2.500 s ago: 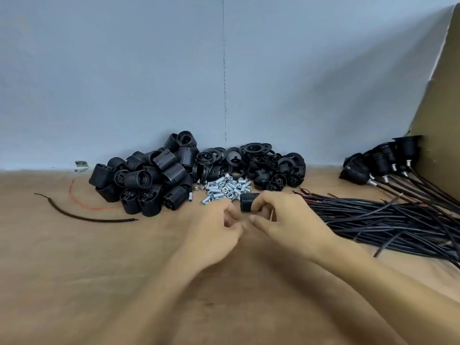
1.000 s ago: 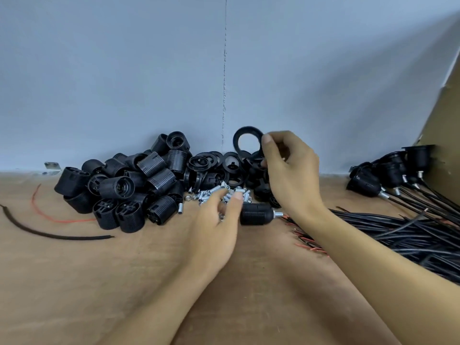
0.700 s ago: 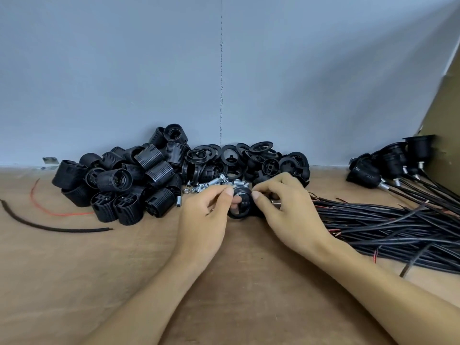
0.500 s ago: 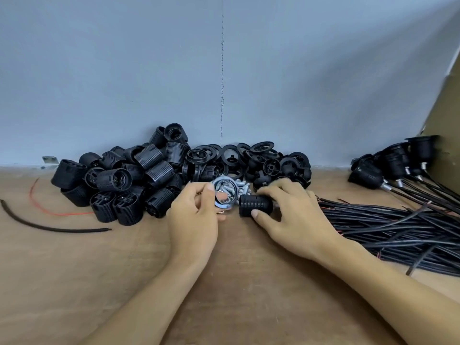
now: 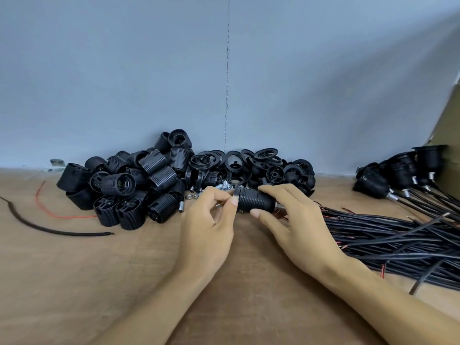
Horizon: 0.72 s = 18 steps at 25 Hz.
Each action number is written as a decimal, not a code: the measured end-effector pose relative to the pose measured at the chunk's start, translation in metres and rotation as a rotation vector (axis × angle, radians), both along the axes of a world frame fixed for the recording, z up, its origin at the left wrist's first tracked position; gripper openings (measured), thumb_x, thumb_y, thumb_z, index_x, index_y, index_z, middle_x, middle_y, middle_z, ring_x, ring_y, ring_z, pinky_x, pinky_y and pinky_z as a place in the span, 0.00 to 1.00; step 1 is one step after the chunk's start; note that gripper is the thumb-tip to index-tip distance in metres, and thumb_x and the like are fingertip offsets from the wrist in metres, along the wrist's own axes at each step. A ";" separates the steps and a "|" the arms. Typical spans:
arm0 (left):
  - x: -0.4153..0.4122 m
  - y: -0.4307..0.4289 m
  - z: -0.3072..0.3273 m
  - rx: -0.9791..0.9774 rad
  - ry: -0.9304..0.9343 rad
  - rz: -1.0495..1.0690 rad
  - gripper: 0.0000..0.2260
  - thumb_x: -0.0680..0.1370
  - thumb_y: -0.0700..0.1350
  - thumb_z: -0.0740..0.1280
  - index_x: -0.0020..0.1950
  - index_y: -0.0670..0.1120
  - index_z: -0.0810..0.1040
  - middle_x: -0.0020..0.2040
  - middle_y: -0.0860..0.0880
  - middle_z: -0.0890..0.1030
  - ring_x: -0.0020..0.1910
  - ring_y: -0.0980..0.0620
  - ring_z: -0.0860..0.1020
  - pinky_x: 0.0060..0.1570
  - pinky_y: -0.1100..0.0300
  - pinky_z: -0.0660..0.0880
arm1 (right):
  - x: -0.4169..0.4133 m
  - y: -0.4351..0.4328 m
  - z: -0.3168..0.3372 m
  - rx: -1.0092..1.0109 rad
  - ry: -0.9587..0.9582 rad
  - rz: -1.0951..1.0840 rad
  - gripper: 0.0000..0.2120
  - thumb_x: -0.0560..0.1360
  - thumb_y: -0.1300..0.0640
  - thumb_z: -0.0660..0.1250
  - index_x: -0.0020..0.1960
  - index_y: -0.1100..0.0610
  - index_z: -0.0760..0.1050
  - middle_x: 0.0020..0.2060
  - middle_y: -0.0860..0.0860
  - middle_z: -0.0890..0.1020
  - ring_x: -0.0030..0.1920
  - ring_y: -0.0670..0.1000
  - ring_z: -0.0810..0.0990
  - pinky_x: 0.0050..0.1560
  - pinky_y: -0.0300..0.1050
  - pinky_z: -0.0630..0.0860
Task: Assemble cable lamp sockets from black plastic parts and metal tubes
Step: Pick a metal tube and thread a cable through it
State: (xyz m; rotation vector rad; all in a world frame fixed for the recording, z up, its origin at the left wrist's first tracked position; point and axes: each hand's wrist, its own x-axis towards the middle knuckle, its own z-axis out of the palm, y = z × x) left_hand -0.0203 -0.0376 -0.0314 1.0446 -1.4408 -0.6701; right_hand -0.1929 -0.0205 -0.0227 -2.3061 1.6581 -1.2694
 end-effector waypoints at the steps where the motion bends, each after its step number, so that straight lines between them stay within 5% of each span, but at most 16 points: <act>1: -0.001 0.001 0.001 0.005 0.001 -0.010 0.08 0.80 0.41 0.69 0.42 0.50 0.79 0.43 0.58 0.84 0.47 0.65 0.81 0.45 0.76 0.72 | -0.001 0.000 0.002 -0.009 0.009 0.007 0.19 0.77 0.49 0.71 0.67 0.50 0.75 0.56 0.42 0.76 0.55 0.41 0.74 0.56 0.26 0.68; 5: -0.003 0.005 0.005 0.030 -0.022 -0.047 0.07 0.82 0.40 0.67 0.44 0.48 0.77 0.57 0.60 0.81 0.51 0.77 0.76 0.46 0.82 0.66 | -0.010 -0.001 0.017 0.047 0.030 0.078 0.20 0.76 0.53 0.73 0.67 0.50 0.76 0.58 0.41 0.76 0.57 0.39 0.74 0.54 0.26 0.69; 10: -0.004 0.004 0.003 0.039 -0.028 -0.094 0.07 0.83 0.41 0.65 0.45 0.47 0.75 0.59 0.61 0.79 0.50 0.76 0.77 0.48 0.84 0.63 | -0.021 -0.002 0.026 0.174 0.008 0.137 0.19 0.76 0.55 0.74 0.66 0.46 0.76 0.56 0.37 0.76 0.53 0.40 0.77 0.52 0.26 0.70; 12: -0.004 0.002 0.000 0.044 0.012 -0.117 0.07 0.83 0.42 0.65 0.45 0.48 0.75 0.56 0.60 0.82 0.50 0.74 0.78 0.54 0.75 0.72 | -0.021 -0.003 0.023 0.166 -0.008 0.130 0.19 0.75 0.54 0.74 0.65 0.46 0.77 0.55 0.38 0.77 0.53 0.40 0.77 0.51 0.26 0.69; 15: -0.003 0.000 -0.002 0.056 0.049 -0.110 0.08 0.83 0.45 0.65 0.44 0.52 0.75 0.45 0.55 0.84 0.45 0.64 0.81 0.54 0.45 0.81 | -0.020 -0.003 0.018 0.139 -0.006 0.118 0.19 0.75 0.52 0.75 0.65 0.47 0.78 0.53 0.38 0.78 0.54 0.39 0.76 0.50 0.26 0.69; 18: -0.004 0.001 -0.001 0.041 0.024 -0.109 0.09 0.83 0.45 0.65 0.43 0.55 0.74 0.41 0.51 0.84 0.43 0.55 0.83 0.52 0.43 0.81 | -0.021 -0.006 0.015 0.116 -0.001 0.101 0.19 0.74 0.50 0.75 0.64 0.47 0.79 0.53 0.37 0.78 0.55 0.37 0.76 0.51 0.25 0.68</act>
